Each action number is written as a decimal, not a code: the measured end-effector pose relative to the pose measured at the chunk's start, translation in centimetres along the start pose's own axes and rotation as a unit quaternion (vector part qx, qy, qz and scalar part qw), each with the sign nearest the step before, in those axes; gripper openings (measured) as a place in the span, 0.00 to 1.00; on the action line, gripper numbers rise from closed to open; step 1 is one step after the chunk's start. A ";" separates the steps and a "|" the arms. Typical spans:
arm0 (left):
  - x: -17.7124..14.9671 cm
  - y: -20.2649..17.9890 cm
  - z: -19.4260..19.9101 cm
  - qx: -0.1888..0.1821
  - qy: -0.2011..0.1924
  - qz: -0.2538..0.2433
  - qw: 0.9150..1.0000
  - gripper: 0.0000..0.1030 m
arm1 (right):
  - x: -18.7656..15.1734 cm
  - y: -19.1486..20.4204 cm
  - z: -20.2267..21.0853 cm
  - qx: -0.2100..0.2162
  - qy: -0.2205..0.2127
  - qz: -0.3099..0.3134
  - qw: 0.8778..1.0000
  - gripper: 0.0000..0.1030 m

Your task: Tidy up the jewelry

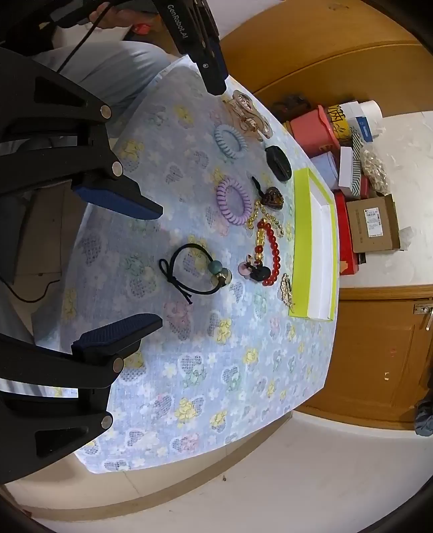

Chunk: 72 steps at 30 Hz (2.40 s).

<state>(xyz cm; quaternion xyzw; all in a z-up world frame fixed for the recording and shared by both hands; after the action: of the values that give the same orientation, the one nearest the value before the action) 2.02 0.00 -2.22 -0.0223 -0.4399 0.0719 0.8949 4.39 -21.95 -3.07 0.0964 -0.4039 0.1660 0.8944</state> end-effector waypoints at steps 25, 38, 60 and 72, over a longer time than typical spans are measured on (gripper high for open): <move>-0.5 0.4 -0.5 -0.006 0.015 0.002 1.000 0.43 | 0.3 0.2 -0.1 0.003 0.002 0.002 1.000 0.58; -0.7 0.7 -0.7 -0.007 0.018 0.005 1.000 0.43 | 0.2 0.2 -0.3 0.003 0.004 0.002 1.000 0.58; -0.8 0.5 -0.8 -0.009 0.019 0.007 1.000 0.43 | 0.1 0.4 -0.4 0.004 0.005 0.002 1.000 0.58; -0.6 0.5 -0.8 -0.012 0.019 0.014 1.000 0.43 | 0.1 0.4 -0.4 0.004 0.006 0.002 1.000 0.58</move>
<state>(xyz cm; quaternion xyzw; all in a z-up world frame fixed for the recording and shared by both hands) 2.26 0.38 -3.29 -0.0407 -0.4230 0.0787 0.9018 4.54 -21.42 -3.25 0.0979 -0.3985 0.1703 0.8959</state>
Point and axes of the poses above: each gripper's, at about its wrist camera, not at the fingertips, and z roughly against the way its jaws point, y to its left, x to its top, the point moved 3 cm from there along -z, roughly the way its jaws point, and after that the axes turned 10 degrees about -y, right-handed, at the moved point
